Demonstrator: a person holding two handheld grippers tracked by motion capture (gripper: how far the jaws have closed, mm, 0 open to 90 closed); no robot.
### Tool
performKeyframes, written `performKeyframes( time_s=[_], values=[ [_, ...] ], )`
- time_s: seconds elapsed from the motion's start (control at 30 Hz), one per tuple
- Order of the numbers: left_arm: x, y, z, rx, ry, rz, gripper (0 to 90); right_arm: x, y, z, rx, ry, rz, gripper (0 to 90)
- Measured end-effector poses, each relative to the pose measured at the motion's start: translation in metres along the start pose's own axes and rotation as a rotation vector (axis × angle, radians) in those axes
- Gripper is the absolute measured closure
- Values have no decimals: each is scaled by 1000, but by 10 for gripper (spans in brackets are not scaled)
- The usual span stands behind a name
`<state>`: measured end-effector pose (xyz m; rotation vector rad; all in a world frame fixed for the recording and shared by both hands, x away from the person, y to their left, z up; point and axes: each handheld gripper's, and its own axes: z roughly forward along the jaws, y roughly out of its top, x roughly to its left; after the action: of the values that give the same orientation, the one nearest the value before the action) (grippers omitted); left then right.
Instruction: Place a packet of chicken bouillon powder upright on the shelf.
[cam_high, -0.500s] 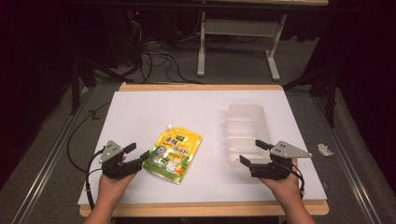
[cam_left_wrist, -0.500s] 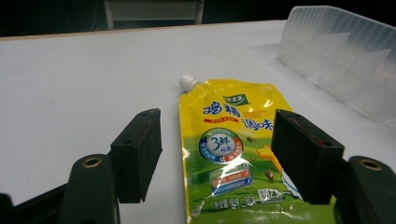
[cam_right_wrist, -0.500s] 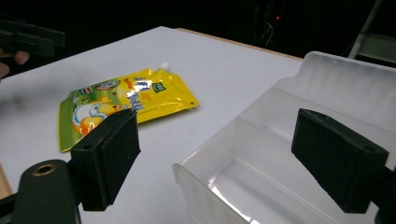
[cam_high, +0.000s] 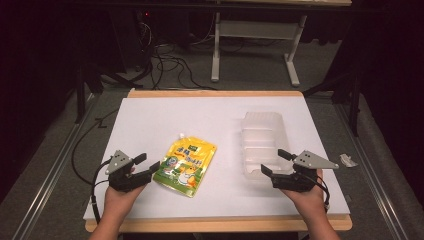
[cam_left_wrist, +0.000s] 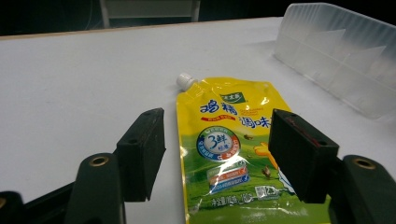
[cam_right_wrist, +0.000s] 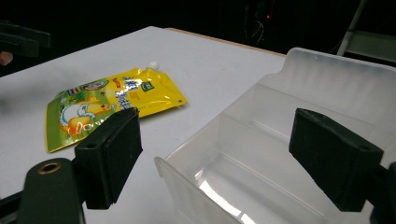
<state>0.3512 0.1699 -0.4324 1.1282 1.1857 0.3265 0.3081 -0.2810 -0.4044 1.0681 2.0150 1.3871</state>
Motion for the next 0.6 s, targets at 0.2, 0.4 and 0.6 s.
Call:
performKeyframes(
  time_s=[0.2, 0.4, 0.6],
  values=[
    [5, -6, 5, 40, 31, 9, 510, 1, -1, 1, 6, 1, 0, 184],
    [19, -19, 15, 98, 154, 126, 841, 4, -1, 3, 14, 6, -16, 194],
    [39, -27, 28, 170, 243, 40, 900, 5, -1, 4, 22, 11, -24, 204]
  ],
)
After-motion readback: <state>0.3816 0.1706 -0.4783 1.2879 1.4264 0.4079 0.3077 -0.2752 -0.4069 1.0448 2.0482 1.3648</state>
